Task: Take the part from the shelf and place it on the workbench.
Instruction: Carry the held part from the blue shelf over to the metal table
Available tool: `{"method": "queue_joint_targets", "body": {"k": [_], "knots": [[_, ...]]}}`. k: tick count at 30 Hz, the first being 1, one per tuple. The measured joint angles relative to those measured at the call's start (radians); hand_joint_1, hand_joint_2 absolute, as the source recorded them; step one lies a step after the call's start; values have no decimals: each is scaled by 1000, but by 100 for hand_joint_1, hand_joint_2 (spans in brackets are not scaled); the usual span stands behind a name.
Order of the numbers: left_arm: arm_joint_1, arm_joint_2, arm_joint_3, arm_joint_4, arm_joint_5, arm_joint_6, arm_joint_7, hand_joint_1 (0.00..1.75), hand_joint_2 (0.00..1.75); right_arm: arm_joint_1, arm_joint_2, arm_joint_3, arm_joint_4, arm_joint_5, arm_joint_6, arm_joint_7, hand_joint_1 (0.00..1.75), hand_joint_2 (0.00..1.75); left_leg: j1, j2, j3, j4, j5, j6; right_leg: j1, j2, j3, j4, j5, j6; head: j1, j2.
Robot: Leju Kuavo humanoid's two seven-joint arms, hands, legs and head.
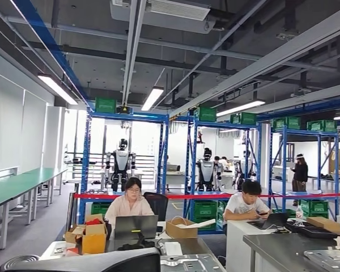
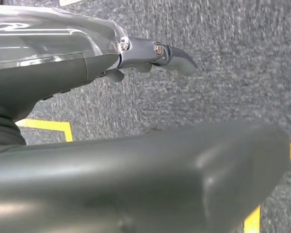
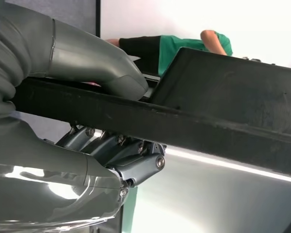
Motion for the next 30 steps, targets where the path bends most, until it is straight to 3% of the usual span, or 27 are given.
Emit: {"method": "queue_joint_targets", "body": {"k": [2, 3, 5, 6, 7, 8, 9, 10, 12, 14, 17, 19, 21, 22, 23, 25, 26, 28, 30], "knots": [[1, 0, 0, 0, 0, 0, -1, 0, 175, -2, 0, 0, -1, 0, 0, 0, 175, 175, -2, -2, 12, -3, -7, 14, -4, 0, -15, 39, -16, 6, 0, 0], [1, 0, 0, 0, 0, 0, -1, 0, 175, -3, 0, 0, -1, -1, 0, -1, 175, 175, -4, -3, 18, -4, -12, 19, -5, 0, -42, 89, -32, 8, 0, 0], [0, 1, 0, 0, 0, 0, -1, 0, 175, -2, 0, 0, 0, -1, 0, -1, 175, 175, -11, -4, 30, -5, -22, 28, -4, 1, -130, 225, -72, 5, 0, 0], [0, 1, 0, 0, 0, 0, -1, 0, 175, 0, 0, 0, 0, -1, 0, -1, 175, 175, -16, -5, 36, -5, -29, 31, -2, 1, -172, 276, -81, 0, 0, 0], [0, 1, 0, 0, 0, 0, -1, 0, 175, 1, 0, 0, 1, -1, 0, -1, 175, 175, -20, -6, 45, -5, -36, 33, 2, 2, -200, 296, -72, -7, 0, 0], [0, 1, 0, 0, 0, 0, -1, 0, 175, 2, 0, -1, 1, -1, 0, -1, 175, 175, -24, -8, 55, -5, -44, 35, 9, 3, -208, 278, -43, -16, 0, 0], [1, 1, 0, 0, 0, -1, -1, 0, 175, 2, 0, -1, 1, -1, 0, -1, 175, 175, -25, -9, 68, -6, -53, 36, 19, 4, -199, 227, 4, -26, 0, 0], [1, 0, 0, 0, 0, -1, -1, 0, 175, 2, 0, -1, 1, -1, 0, -1, 175, 175, -25, -11, 80, -8, -61, 36, 31, 5, -181, 165, 53, -39, 0, 0], [-1, -4, 1, 0, 0, -1, -2, 0, 175, -1, 1, -2, 0, -1, 0, -1, 175, 175, -21, -14, 98, -16, -72, 32, 50, 8, -149, 68, 109, -65, 0, 0], [-2, -7, 1, 0, -1, -2, -2, 0, 175, -2, 1, -4, -1, -2, 0, -1, 175, 175, -16, -13, 106, -25, -70, 25, 57, 10, -130, 23, 106, -83, 0, 0], [-2, -8, 1, 0, -3, -3, -3, 0, 175, -3, 5, -5, -4, -2, 0, -2, 175, 175, -17, -7, 116, -14, -77, 17, 48, 8, -75, -39, 105, -89, 1, 1], [-5, -6, 1, 0, -4, -3, -3, 0, 175, -4, 8, -5, -5, -3, 0, -2, 175, 175, -17, -6, 70, 73, -107, 11, 40, 5, -49, -56, 98, -82, 1, 0], [-3, -2, 1, 0, -4, -2, -3, 0, 175, 1, 9, -5, -5, -3, 1, -2, 175, 175, -11, -5, -8, 179, -140, -1, 32, 5, -32, -56, 82, -71, 1, 0], [0, 0, 1, -1, -4, -1, -3, 0, 175, 5, 9, -4, -4, -3, 1, -2, 175, 175, -6, -5, -35, 202, -139, -9, 27, 5, -22, -55, 73, -64, 1, 0], [2, 2, 1, -1, -4, -1, -3, 0, 175, 7, 9, -4, -4, -3, 1, -2, 175, 175, 0, -5, -45, 191, -116, -19, 21, 6, -10, -54, 63, -57, 1, 0], [4, 3, 1, -1, -5, -1, -3, 0, 175, 10, 9, -4, -4, -3, 2, -2, 175, 175, 16, -5, -29, 98, -29, -46, 8, 7, 14, -43, 36, -40, 1, 0], [3, 2, 1, 0, -5, -1, -3, 0, 175, 10, 9, -4, -4, -3, 2, -2, 175, 175, 20, -4, -20, 48, -4, -55, 3, 7, 21, -32, 22, -29, 1, 0], [2, 0, 1, 0, -6, -1, -4, 0, 175, 10, 9, -4, -4, -3, 4, -2, 175, 175, 18, -3, -16, 9, 10, -41, 0, 8, 20, -12, -2, -11, 1, 0], [3, 1, 1, 0, -6, 1, -4, 0, 175, 12, 11, -5, -5, -4, 7, -2, 175, 175, 11, -3, -19, 11, 2, -9, -1, 8, 19, -7, -15, -3, 0, 0]]}}
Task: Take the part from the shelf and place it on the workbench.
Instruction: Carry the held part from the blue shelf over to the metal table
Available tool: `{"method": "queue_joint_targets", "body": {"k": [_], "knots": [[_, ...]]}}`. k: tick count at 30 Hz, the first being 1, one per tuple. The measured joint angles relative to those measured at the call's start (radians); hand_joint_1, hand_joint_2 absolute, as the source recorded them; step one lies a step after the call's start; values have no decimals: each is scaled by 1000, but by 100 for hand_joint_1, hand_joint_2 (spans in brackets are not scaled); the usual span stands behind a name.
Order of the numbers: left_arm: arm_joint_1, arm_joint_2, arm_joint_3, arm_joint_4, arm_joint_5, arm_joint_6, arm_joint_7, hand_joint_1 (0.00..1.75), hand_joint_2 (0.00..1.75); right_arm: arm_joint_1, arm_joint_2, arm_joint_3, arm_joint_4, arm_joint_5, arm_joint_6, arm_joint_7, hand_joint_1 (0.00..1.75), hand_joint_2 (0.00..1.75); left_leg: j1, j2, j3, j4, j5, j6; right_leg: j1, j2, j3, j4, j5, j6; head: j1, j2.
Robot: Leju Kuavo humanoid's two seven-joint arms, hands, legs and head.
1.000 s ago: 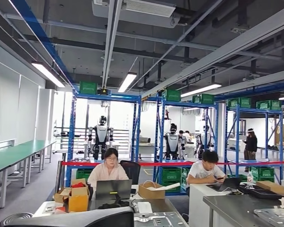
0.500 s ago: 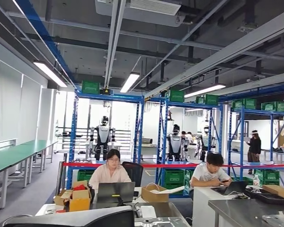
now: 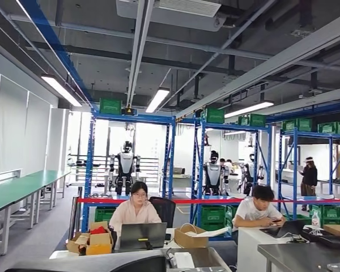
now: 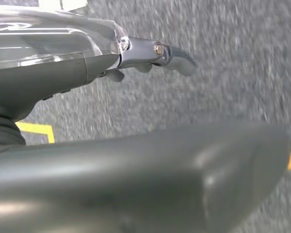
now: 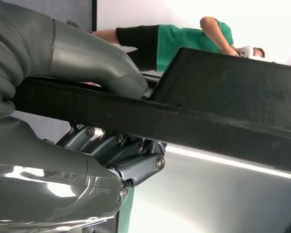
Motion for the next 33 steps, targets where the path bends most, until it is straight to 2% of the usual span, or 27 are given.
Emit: {"method": "queue_joint_targets", "body": {"k": [2, 3, 4, 6, 7, 8, 9, 10, 11, 12, 13, 15, 17, 18, 19, 21, 22, 23, 24, 26, 27, 28, 29, 32, 33], "knots": [[2, 1, 0, 0, 0, 1, 0, 0, 175, 0, 0, 0, 0, -1, 1, 0, 175, 175, -3, -1, 7, -2, -7, 14, -5, -1, -4, 24, -14, 5, 0, 0], [1, 2, 0, 0, 0, 1, -1, 0, 175, -2, 0, 0, 0, -1, 1, -1, 175, 175, -4, -3, 13, -3, -9, 19, -6, -1, -22, 62, -29, 8, 0, 0], [0, 2, 0, -1, -1, 1, -1, 0, 175, -2, 0, 0, -1, -1, 1, -1, 175, 175, -6, -3, 19, -4, -13, 23, -7, -1, -54, 121, -49, 10, 0, 0], [-2, 4, 0, -1, -1, 1, -1, 0, 175, 1, 0, 0, 0, -1, 1, -1, 175, 175, -12, -4, 30, -5, -23, 29, -7, -1, -138, 252, -88, 9, 0, 0], [-2, 4, 0, -1, -1, 1, -1, 0, 175, 4, 0, 0, 0, -1, 1, -1, 175, 175, -15, -4, 37, -5, -29, 30, -5, -1, -172, 291, -91, 6, 0, 0], [-2, 5, 0, -1, -1, 1, 0, 0, 175, 6, 0, 0, 0, -1, 1, -1, 175, 175, -18, -4, 45, -5, -36, 32, -3, -1, -190, 295, -75, 1, 0, 0], [-2, 5, 0, -1, -1, 1, 0, 0, 175, 7, 0, 0, 0, -1, 1, -1, 175, 175, -20, -5, 56, -5, -42, 32, 1, -1, -190, 263, -38, -7, 0, 0], [-2, 5, 0, -1, -1, 1, 0, 0, 175, 6, 0, -1, 0, -1, 1, -2, 175, 175, -21, -5, 66, -7, -49, 31, 7, -1, -176, 204, 12, -15, 0, 0], [-3, 5, 0, -1, -1, 1, 0, 0, 175, 6, 0, -1, 0, -1, 1, -2, 175, 175, -21, -6, 76, -9, -54, 30, 14, -1, -159, 145, 49, -23, 0, 0], [-3, 5, 0, -1, -1, 1, 0, 0, 175, 5, 0, -1, 0, -1, 1, -3, 175, 175, -21, -7, 83, -13, -58, 27, 21, -1, -145, 96, 64, -32, 0, 0], [-4, 5, 0, 0, -2, 1, 0, 0, 175, 5, 0, -1, -1, -1, 2, -4, 175, 175, -20, -7, 87, -18, -60, 23, 27, 0, -136, 64, 70, -40, 0, 0], [-2, 5, 0, 0, -3, 1, 1, 0, 175, 6, 1, -2, -2, -1, 2, -4, 175, 175, -19, -6, 95, -19, -55, 11, 32, 1, -124, 34, 66, -49, 0, 0], [-1, 5, 0, 0, -4, 1, 1, 0, 175, 6, 3, -3, -3, -1, 2, -5, 175, 175, -17, -4, 101, -3, -61, 3, 30, 0, -102, 12, 82, -53, 0, 0], [-2, 5, 0, 0, -4, 1, 1, 0, 175, 5, 4, -3, -3, -1, 2, -5, 175, 175, -17, -3, 94, 17, -76, 2, 28, 0, -91, 6, 82, -56, 0, 0], [-4, 6, 0, 0, -5, 1, 1, 0, 175, 5, 5, -3, -3, -1, 2, -6, 175, 175, -17, -2, 75, 56, -100, 1, 27, -1, -85, 2, 82, -59, 0, 0], [-5, 8, 0, 0, -7, 1, 1, 0, 175, 7, 6, -3, -3, 0, 1, -7, 175, 175, -21, -2, 11, 164, -151, -2, 27, -2, -82, 1, 77, -63, 0, 0], [-3, 10, 0, 0, -8, 1, 1, 0, 175, 11, 6, -3, -2, 1, 0, -8, 175, 175, -22, -2, -17, 203, -162, -4, 28, -1, -80, 1, 75, -65, 0, 0], [-1, 11, 0, 0, -9, 2, 1, 0, 175, 14, 6, -4, -2, 2, -3, -10, 175, 175, -23, -2, -33, 214, -154, -5, 28, 0, -76, 2, 71, -66, 0, 0], [0, 11, 0, -1, -9, 2, 1, 0, 175, 18, 7, -5, -2, 2, -6, -12, 175, 175, -23, -2, -32, 189, -126, -5, 28, 1, -70, 2, 66, -65, 0, 0], [2, 13, 0, -1, -10, 2, 1, 0, 175, 23, 8, -11, -2, -7, -7, -15, 175, 175, -24, -2, 2, 77, -40, -1, 28, 2, -56, 2, 54, -61, 0, 0], [1, 13, 0, -1, -11, 3, 1, 0, 175, 24, 9, -15, -2, -18, -3, -13, 175, 175, -26, -5, 19, 21, -16, 1, 28, 4, -54, 4, 48, -57, 0, 0], [2, 14, 0, -1, -11, 3, 1, 0, 175, 25, 11, -19, -2, -32, 1, -9, 175, 175, -28, -6, 29, -14, -3, 6, 29, 6, -55, 5, 45, -52, 0, 0], [3, 15, 1, -1, -11, 3, 1, 0, 175, 27, 14, -22, -2, -47, 6, -5, 175, 175, -31, -6, 32, -28, -6, 11, 28, 9, -58, 6, 43, -47, 0, 0], [9, 16, 2, -1, -11, 5, 0, 0, 175, 34, 20, -30, -1, -76, 19, 1, 175, 175, -30, 4, 40, -41, -8, 26, 26, 15, -63, 14, 32, -32, 0, 0], [8, 17, 2, -1, -12, 6, 0, 0, 175, 34, 22, -33, 0, -81, 22, 1, 175, 175, -28, 9, 46, -44, -10, 30, 25, 15, -73, 39, 20, -25, 0, 0]]}}
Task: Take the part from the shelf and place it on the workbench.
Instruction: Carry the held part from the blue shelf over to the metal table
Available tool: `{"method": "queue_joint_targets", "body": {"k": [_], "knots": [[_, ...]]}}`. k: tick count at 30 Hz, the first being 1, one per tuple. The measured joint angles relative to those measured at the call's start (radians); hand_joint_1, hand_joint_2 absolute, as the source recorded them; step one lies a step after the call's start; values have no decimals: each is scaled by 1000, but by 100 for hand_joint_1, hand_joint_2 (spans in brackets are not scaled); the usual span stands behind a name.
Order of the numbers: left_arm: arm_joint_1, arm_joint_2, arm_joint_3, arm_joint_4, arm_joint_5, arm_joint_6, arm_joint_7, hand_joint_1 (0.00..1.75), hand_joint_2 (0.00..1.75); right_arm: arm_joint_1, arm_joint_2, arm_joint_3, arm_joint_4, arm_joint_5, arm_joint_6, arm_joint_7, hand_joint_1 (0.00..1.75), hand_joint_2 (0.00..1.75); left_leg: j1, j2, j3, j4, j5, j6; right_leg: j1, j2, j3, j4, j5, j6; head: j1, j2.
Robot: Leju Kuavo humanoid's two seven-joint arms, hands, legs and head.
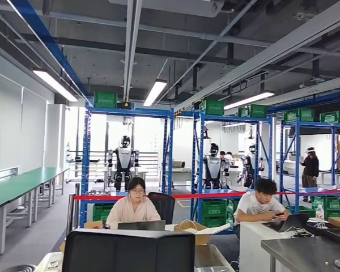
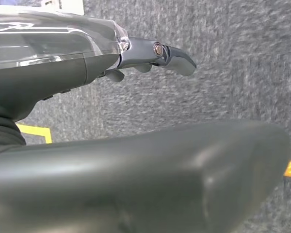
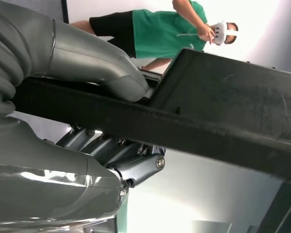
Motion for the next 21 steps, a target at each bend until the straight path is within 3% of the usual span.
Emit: {"method": "queue_joint_targets", "body": {"k": [1, 4, 5, 6, 8, 9, 10, 12, 15, 17, 19, 20, 21], "knots": [[-2, 0, 1, 0, 0, 0, 0, 0, 175, 1, 1, -3, 0, -3, 2, 0, 175, 175, 3, 5, 7, -3, -3, 4, -3, -1, -21, 44, -18, 7, 0, 0], [-5, 1, 4, 0, -2, 0, 0, 0, 175, 6, 2, -8, 2, -6, 5, 2, 175, 175, 4, 15, 27, -4, -21, 8, -18, -6, -136, 228, -67, 23, 0, 0], [-5, 1, 5, 0, -2, 0, 0, 0, 175, 9, 2, -9, 3, -4, 4, 4, 175, 175, 4, 17, 36, -4, -29, 6, -22, -8, -161, 252, -58, 27, 0, 0], [-4, 1, 6, 0, -2, 0, 0, 0, 175, 10, 2, -9, 4, 3, 1, 6, 175, 175, 5, 18, 47, -4, -37, 3, -25, -10, -167, 238, -30, 29, 0, -1], [-6, 1, 6, 0, -2, 0, 0, 0, 175, 9, 2, -10, 4, 25, -7, 13, 175, 175, 7, 19, 71, -5, -54, -3, -26, -16, -130, 124, 59, 29, 0, -1], [-7, 1, 7, 0, -3, 0, 0, 0, 175, 7, 1, -10, 5, 37, -9, 15, 175, 175, 8, 19, 81, -7, -62, -6, -22, -19, -108, 68, 90, 26, 0, -1], [-9, 1, 7, 0, -3, 0, 0, 0, 175, 4, 1, -9, 6, 45, -10, 16, 175, 175, 9, 19, 87, -9, -67, -11, -19, -22, -91, 28, 103, 21, 0, 0], [-11, 0, 7, 0, -4, 0, 0, 0, 175, -1, 1, -7, 7, 52, -10, 17, 175, 175, 10, 20, 89, -14, -72, -22, -9, -22, -80, 2, 90, 8, -1, 0], [-13, 0, 7, 0, -5, 0, 0, 0, 175, -3, 3, -6, 7, 54, -11, 18, 175, 175, 13, 22, 88, -2, -89, -34, -10, -17, -60, -25, 79, -9, -1, 0], [-13, 0, 7, 0, -5, 0, 0, 0, 175, -7, 6, -6, 8, 55, -12, 19, 175, 175, 12, 15, 40, 95, -128, -35, -13, -15, -40, -37, 73, -21, 0, -1], [-9, 0, 8, 0, -6, 0, 0, 0, 175, -9, 7, -6, 12, 56, -12, 19, 175, 175, 10, 10, -47, 226, -159, -35, -11, -12, -26, -38, 61, -29, 0, -1], [-7, 1, 8, 0, -6, 0, 0, 0, 175, -9, 7, -5, 15, 56, -12, 19, 175, 175, 10, 10, -80, 259, -152, -36, -9, -9, -18, -38, 54, -30, 0, -1], [-5, 1, 8, 0, -6, 0, 0, 0, 175, -9, 7, -5, 17, 57, -12, 19, 175, 175, 10, 9, -95, 257, -126, -36, -9, -4, -7, -38, 46, -30, 0, -1]]}}
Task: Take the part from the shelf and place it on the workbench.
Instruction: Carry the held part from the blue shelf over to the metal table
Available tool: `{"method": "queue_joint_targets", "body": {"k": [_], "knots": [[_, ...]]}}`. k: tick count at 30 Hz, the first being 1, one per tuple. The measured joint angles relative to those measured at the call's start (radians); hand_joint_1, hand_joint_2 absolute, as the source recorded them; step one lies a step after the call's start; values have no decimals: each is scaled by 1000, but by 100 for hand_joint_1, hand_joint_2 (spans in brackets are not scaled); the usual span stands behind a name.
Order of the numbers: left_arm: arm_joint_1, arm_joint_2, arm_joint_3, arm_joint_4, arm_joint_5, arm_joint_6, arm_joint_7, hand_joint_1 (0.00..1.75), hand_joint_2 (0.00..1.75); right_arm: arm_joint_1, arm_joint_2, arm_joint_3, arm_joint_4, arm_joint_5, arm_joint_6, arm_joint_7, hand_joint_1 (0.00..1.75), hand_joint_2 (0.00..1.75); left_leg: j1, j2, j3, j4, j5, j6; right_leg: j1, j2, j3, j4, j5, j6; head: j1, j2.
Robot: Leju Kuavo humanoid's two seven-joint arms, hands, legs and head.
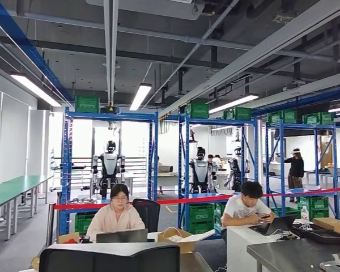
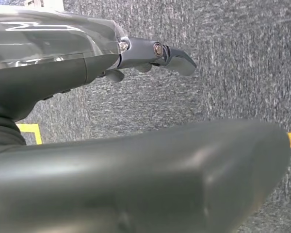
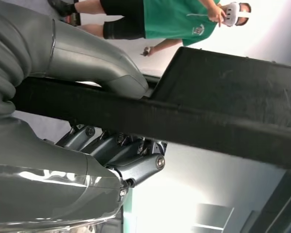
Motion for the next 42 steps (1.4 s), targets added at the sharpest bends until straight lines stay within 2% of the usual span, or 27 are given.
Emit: {"method": "queue_joint_targets", "body": {"k": [2, 3, 4, 8, 10, 11, 13, 14, 15, 16, 18, 19, 20, 22, 24, 25, 26, 28, 29, 30, 31, 33, 34, 35, 39, 41, 42], "knots": [[2, 0, 0, 0, 0, 0, 0, 0, 175, 0, 0, 2, 4, 0, 0, 0, 175, 175, 0, -1, 19, -100, 91, 1, 0, 6, 25, 1, -19, 5, 0, 0], [2, 0, 0, 0, 0, 0, 0, 0, 175, -1, 0, 4, 5, 0, 0, 0, 175, 175, -1, -2, 38, -156, 127, 2, 2, 8, 35, 3, -29, 9, 0, 0], [1, 0, 0, 0, 0, 0, 0, 0, 175, -2, 0, 5, 7, 0, 0, 0, 175, 175, -2, -3, 55, -200, 144, 5, 3, 10, 41, 5, -37, 15, 0, 0], [0, 0, 1, 0, -2, 0, 0, 0, 175, -4, 0, 11, 9, 1, 1, 2, 175, 175, -5, -6, 74, -237, 127, 22, 3, 11, 45, 7, -54, 34, 0, 0], [-1, 0, 1, 0, -2, 0, -1, 0, 175, -7, 0, 12, 9, 0, 1, 2, 175, 175, -1, -5, 84, -241, 120, 32, 0, 5, 26, 52, -78, 46, 0, 0], [-1, 0, 1, 0, -2, 0, -1, 0, 175, -8, 0, 13, 10, 0, 1, 2, 175, 175, -1, -5, 90, -242, 115, 36, -3, 1, -3, 105, -96, 52, 0, 0], [-3, 0, 1, 0, -2, 0, -1, 0, 175, -9, -1, 14, 13, 0, 1, 2, 175, 175, -1, -5, 100, -242, 104, 39, -10, -2, -88, 238, -131, 60, 0, 0], [-3, 0, 1, 0, -2, 0, -1, 0, 175, -8, -1, 15, 15, 0, 1, 2, 175, 175, -1, -5, 106, -242, 98, 38, -12, -2, -124, 281, -130, 62, 0, 0], [-3, 0, 1, 0, -2, 0, -1, 0, 175, -8, -1, 16, 17, 0, 1, 3, 175, 175, -1, -5, 115, -242, 91, 37, -13, -3, -143, 289, -111, 62, 0, 0], [-2, 0, 1, 0, -2, 0, -1, 0, 175, -8, -1, 16, 18, 0, 1, 3, 175, 175, -1, -5, 126, -242, 83, 36, -13, -3, -142, 260, -74, 61, 0, 0], [-2, 0, 1, 0, -2, 0, -1, 0, 175, -9, -1, 18, 18, 0, 1, 3, 175, 175, 0, -6, 150, -245, 66, 32, -9, -5, -106, 142, 13, 52, 0, 0], [-3, 0, 1, 0, -2, 0, -1, 0, 175, -11, -1, 19, 19, 0, 1, 3, 175, 175, 1, -6, 159, -248, 61, 28, -5, -6, -89, 94, 38, 46, 0, 0], [-4, 0, 1, 0, -2, 0, -1, 0, 175, -13, -1, 20, 19, 1, 1, 3, 175, 175, 2, -6, 163, -251, 57, 24, 0, -7, -78, 65, 48, 39, -1, 1], [-6, 0, 1, 0, -2, -1, -1, 0, 175, -16, -1, 22, 20, 1, 2, 3, 175, 175, 4, -4, 165, -261, 55, 14, 8, -8, -70, 46, 37, 25, -1, 1], [-8, 0, 1, 0, -2, -2, -4, 0, 175, -20, 0, 23, 20, 0, 2, 3, 175, 175, 4, -2, 167, -261, 48, 6, 4, -8, -51, 17, 28, 15, -1, 1], [-10, 0, 1, 0, -3, -2, -5, 0, 175, -22, 1, 23, 20, -1, 2, 3, 175, 175, 4, -2, 157, -241, 38, 5, 1, -8, -38, 3, 25, 11, -1, 0], [-10, 0, 1, 0, -3, -2, -7, 0, 175, -25, 1, 23, 21, -1, 2, 3, 175, 175, 3, -3, 134, -198, 23, 4, -1, -9, -26, -8, 21, 8, -1, 0], [-8, 1, 1, 0, -3, -2, -9, 0, 175, -27, 1, 25, 25, -1, 2, 3, 175, 175, 1, -4, 53, -73, -9, 2, 1, -9, -8, -12, 10, 1, 0, 0], [-5, 1, 1, 0, -4, -1, -10, 0, 175, -26, 1, 27, 27, -1, 2, 3, 175, 175, 2, -4, 14, -24, -11, 1, 1, -7, 0, -12, 2, 0, 0, 0], [-3, 2, 1, 0, -4, -1, -10, 0, 175, -24, 1, 28, 29, -1, 2, 3, 175, 175, 2, -4, -11, -8, 4, -1, 1, -5, 11, -12, -7, 1, 0, 0], [-1, 2, 1, 0, -4, -1, -11, 0, 175, -23, 1, 29, 30, -1, 2, 3, 175, 175, 3, -4, -17, -27, 39, -3, 1, -3, 24, -11, -17, 3, 0, 0], [0, 4, 1, 0, -4, 0, -12, 0, 175, -22, 1, 31, 33, 0, 2, 2, 175, 175, 5, -5, 11, -132, 127, -6, -1, 1, 51, -6, -42, 11, 0, 0], [-1, 4, 1, 0, -5, 0, -13, 0, 175, -22, 0, 32, 33, 1, 2, 2, 175, 175, 5, -5, 30, -181, 150, -5, 0, 2, 60, 0, -55, 18, -1, 0], [-1, 4, 1, 0, -5, 1, -12, 0, 175, -21, 0, 33, 33, 2, 1, 0, 175, 175, 3, -6, 43, -210, 156, -2, 1, 3, 65, 4, -64, 24, -1, 0], [1, 4, 1, 0, -7, 3, -13, 0, 175, -16, -4, 38, 31, 5, 0, -6, 175, 175, 0, -8, 56, -224, 132, 20, 0, 2, 67, 9, -83, 41, -2, 0], [1, 4, 1, 0, -8, 4, -14, 0, 175, -16, -6, 40, 29, 5, 0, -7, 175, 175, 3, -8, 67, -227, 123, 29, -4, -1, 36, 74, -112, 53, -2, 0], [0, 4, 1, 0, -9, 4, -14, 0, 175, -15, -8, 41, 29, 5, 0, -8, 175, 175, 3, -8, 73, -227, 118, 32, -7, -3, -1, 138, -132, 58, -2, 0]]}}
